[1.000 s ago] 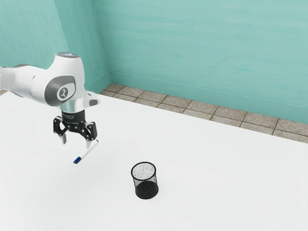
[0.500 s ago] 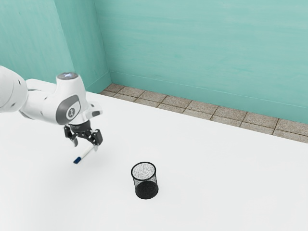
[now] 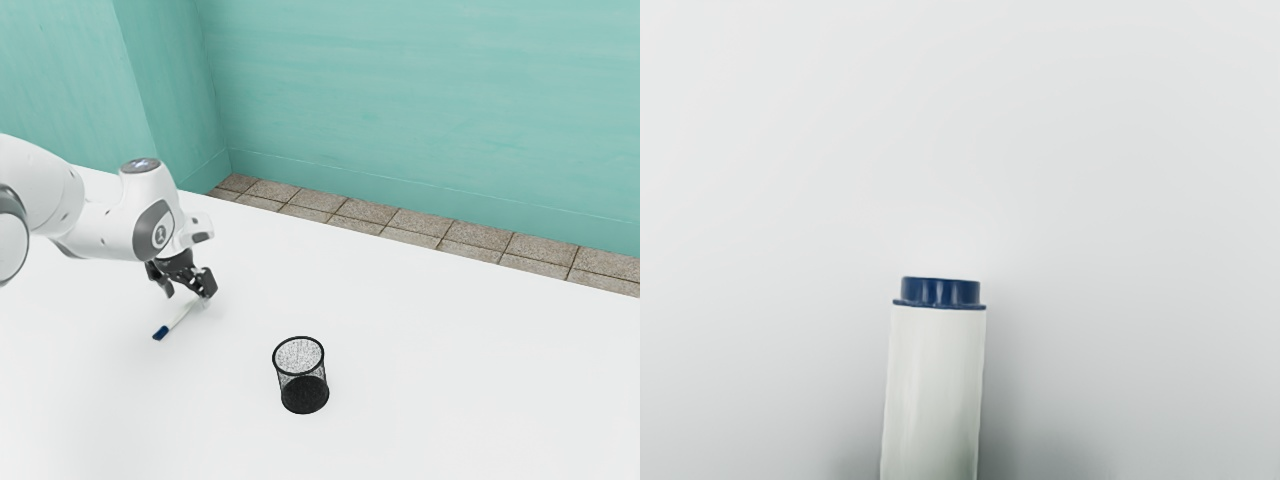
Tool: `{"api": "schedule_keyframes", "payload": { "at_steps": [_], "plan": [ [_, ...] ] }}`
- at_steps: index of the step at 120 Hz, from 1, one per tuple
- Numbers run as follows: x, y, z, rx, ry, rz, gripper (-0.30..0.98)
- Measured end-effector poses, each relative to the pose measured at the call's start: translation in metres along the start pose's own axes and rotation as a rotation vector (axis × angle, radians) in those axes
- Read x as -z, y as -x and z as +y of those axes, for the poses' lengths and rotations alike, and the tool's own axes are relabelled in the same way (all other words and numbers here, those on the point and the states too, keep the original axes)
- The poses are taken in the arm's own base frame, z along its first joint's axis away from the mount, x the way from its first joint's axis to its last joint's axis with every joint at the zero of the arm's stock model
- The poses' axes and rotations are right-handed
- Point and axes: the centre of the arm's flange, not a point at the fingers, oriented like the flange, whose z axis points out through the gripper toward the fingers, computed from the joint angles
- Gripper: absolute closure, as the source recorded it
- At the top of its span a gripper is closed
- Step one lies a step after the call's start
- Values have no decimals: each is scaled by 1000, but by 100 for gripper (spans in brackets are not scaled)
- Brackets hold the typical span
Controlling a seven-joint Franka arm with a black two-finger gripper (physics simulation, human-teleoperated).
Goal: Put the marker into the pen holder.
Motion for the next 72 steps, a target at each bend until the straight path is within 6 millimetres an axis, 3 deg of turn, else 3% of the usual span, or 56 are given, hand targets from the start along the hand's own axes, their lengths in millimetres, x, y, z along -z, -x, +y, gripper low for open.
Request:
{"api": "schedule_keyframes", "payload": {
  "at_steps": [56,72],
  "plan": [
    [-6,2,-12,-61,26,5,1],
    [-6,2,-12,-53,45,10,19]
  ]
}}
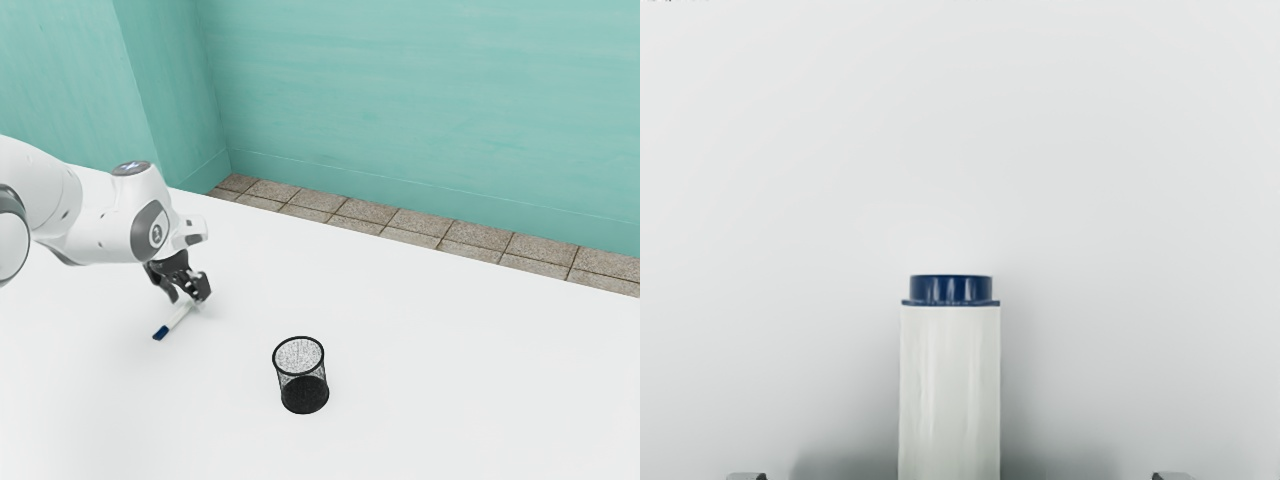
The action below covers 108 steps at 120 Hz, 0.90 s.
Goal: Put the marker into the pen holder.
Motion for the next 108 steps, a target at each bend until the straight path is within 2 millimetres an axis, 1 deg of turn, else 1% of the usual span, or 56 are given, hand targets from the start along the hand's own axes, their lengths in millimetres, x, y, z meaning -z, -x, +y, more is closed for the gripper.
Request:
{"api": "schedule_keyframes", "payload": {
  "at_steps": [19,28,38,64,84,96,108],
  "plan": [
    [0,0,0,-7,7,3,44],
    [0,0,0,-11,9,3,53],
    [0,0,0,-15,10,4,60],
    [0,0,0,-25,9,5,71],
    [2,-1,0,-25,1,8,77],
    [9,-3,1,-26,-5,20,79],
    [23,-6,3,-29,-12,42,79]
  ]
}}
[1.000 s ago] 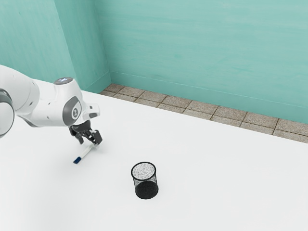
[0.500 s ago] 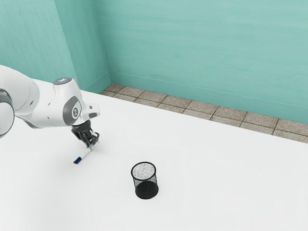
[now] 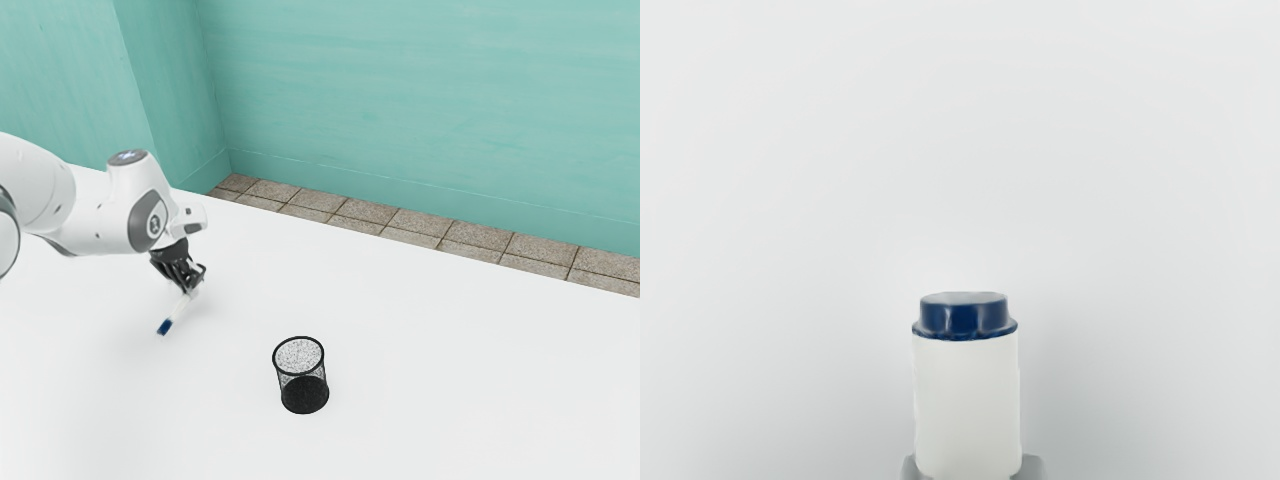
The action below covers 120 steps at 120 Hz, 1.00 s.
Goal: Put the marker into the pen holder.
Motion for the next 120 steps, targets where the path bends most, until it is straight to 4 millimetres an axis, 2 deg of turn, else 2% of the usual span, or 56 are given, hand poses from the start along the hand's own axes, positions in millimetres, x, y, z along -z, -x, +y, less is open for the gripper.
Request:
{"api": "schedule_keyframes", "payload": {
  "at_steps": [12,32,40,48,71,82,99,107,120],
  "plan": [
    [23,-7,8,-12,-4,37,79],
    [79,-13,49,-72,-2,116,79],
    [105,-10,74,-118,-8,146,79],
    [134,-2,106,-185,-23,176,79],
    [194,37,200,-344,-61,249,78],
    [210,57,247,-398,-58,274,78],
    [218,83,301,-436,-56,289,76],
    [225,95,322,-443,-55,305,74],
    [228,114,342,-427,-49,310,73]
  ]
}}
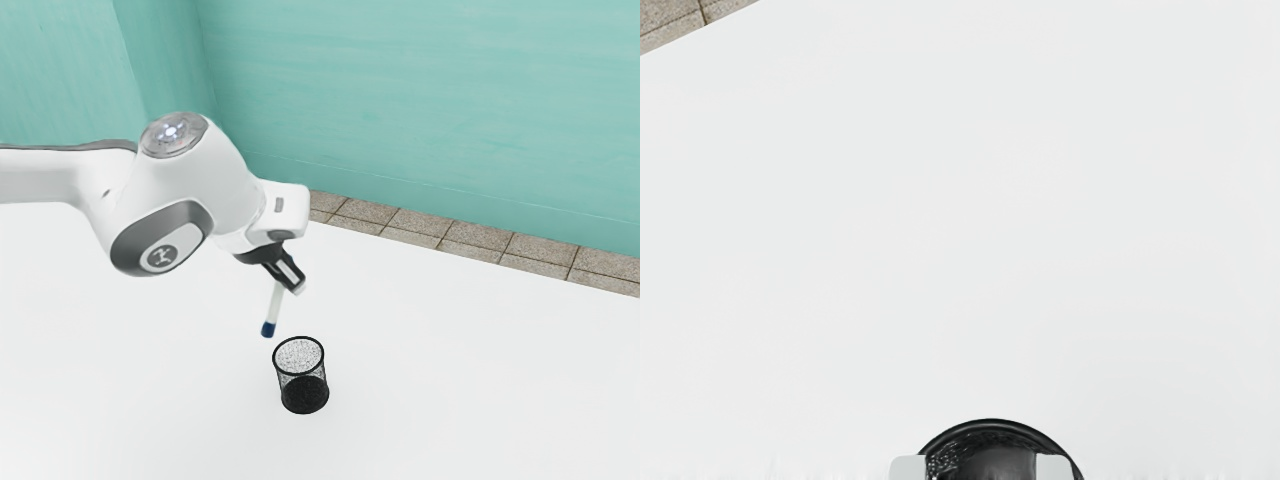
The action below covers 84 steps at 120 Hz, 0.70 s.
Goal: Put the marker into the pen holder.
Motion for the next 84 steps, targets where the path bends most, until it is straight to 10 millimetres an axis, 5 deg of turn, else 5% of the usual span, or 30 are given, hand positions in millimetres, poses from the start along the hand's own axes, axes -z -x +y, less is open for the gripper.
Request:
{"api": "schedule_keyframes", "payload": {
  "at_steps": [28,48,65,84],
  "plan": [
    [3,3,42,42,-5,2,73],
    [-8,4,51,104,-5,-19,73],
    [-53,-13,21,159,-38,-67,73],
    [-72,-28,3,181,-54,-64,73]
  ]
}}
